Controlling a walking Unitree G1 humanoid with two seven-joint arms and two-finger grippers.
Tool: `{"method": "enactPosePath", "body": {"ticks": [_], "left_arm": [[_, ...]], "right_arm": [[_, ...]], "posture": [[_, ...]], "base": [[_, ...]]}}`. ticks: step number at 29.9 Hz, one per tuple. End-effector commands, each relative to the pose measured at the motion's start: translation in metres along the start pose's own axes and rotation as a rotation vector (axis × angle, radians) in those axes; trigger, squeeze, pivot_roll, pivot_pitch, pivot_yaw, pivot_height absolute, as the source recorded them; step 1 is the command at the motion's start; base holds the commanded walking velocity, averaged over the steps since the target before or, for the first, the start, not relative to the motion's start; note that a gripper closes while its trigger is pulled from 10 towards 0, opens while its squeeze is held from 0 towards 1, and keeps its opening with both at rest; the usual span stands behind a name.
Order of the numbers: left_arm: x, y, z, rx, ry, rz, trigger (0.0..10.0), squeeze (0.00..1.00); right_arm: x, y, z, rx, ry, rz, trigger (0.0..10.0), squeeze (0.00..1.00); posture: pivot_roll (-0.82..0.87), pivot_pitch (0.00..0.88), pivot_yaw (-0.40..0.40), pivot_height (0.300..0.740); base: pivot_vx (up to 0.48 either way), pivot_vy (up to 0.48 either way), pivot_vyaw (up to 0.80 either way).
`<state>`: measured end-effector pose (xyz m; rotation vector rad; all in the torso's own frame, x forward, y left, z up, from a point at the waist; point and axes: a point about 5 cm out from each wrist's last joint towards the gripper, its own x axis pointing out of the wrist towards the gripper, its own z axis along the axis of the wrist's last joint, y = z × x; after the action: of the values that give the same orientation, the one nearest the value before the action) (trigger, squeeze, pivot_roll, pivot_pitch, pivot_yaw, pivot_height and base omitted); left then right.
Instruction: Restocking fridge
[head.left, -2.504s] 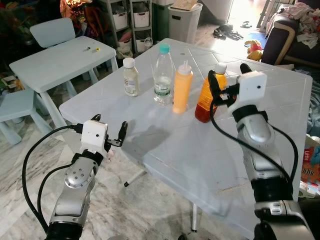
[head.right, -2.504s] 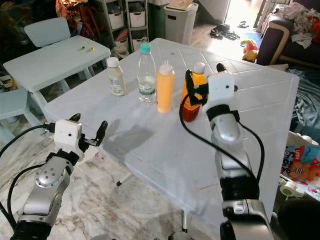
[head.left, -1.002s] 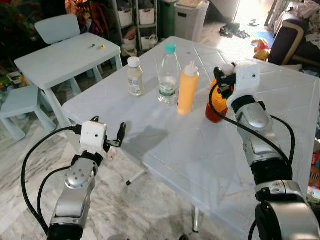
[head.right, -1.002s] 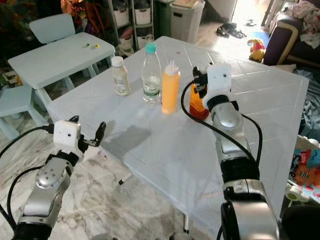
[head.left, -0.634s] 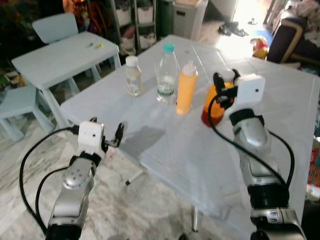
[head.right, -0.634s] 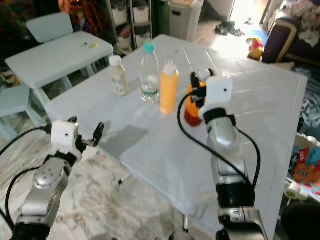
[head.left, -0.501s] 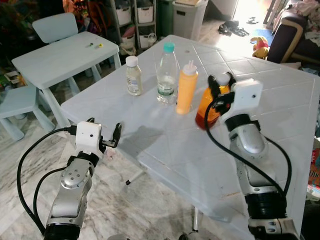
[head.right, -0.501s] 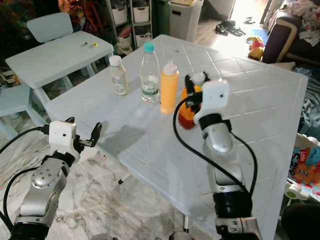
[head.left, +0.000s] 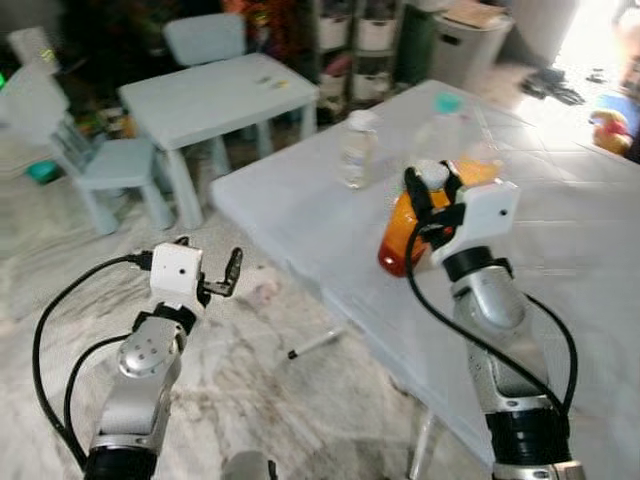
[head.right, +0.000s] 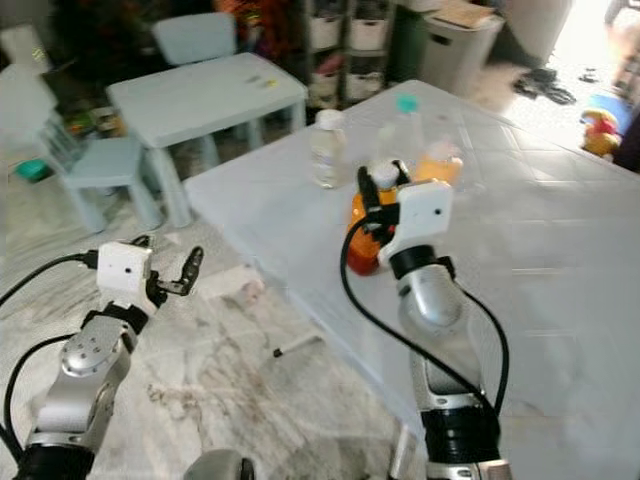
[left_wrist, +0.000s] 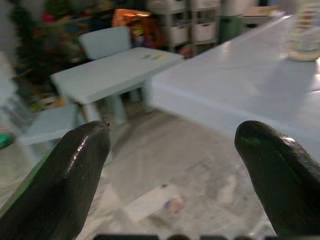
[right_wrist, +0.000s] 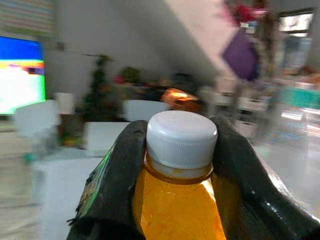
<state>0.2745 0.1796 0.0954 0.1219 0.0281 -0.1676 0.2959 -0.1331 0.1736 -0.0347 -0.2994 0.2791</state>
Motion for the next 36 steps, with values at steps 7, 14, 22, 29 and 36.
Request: {"method": "enactPosePath", "body": {"ticks": [7,14,22,29,36], "left_arm": [[0.0,0.002,-0.003,0.007,0.008,-0.001,10.0,0.0],[-0.012,0.015,-0.017,0.045,0.063,0.008,10.0,0.0],[-0.014,0.014,-0.023,0.043,0.078,0.018,10.0,0.0],[-0.02,0.011,-0.032,0.029,0.093,0.021,10.0,0.0],[-0.014,0.008,-0.029,0.031,0.07,0.01,10.0,0.0]], "right_arm": [[-0.007,-0.003,-0.004,0.006,0.024,0.004,10.0,0.0],[-0.022,-0.012,-0.017,0.0,0.079,-0.031,10.0,0.0],[-0.026,-0.014,-0.024,-0.022,0.098,-0.033,10.0,0.0],[-0.035,-0.016,-0.034,-0.012,0.137,-0.053,10.0,0.0],[-0.041,-0.017,-0.049,0.003,0.179,-0.06,10.0,0.0]], "posture": [[0.03,0.0,-0.004,0.74],[0.03,0.0,-0.007,0.74],[0.03,0.0,-0.007,0.74],[0.01,0.0,-0.002,0.74],[0.01,0.0,0.008,0.74]], "base": [[0.0,0.305,0.8],[0.0,0.265,0.8],[0.0,0.13,0.8],[0.0,0.0,0.8],[0.0,0.0,0.8]]}}
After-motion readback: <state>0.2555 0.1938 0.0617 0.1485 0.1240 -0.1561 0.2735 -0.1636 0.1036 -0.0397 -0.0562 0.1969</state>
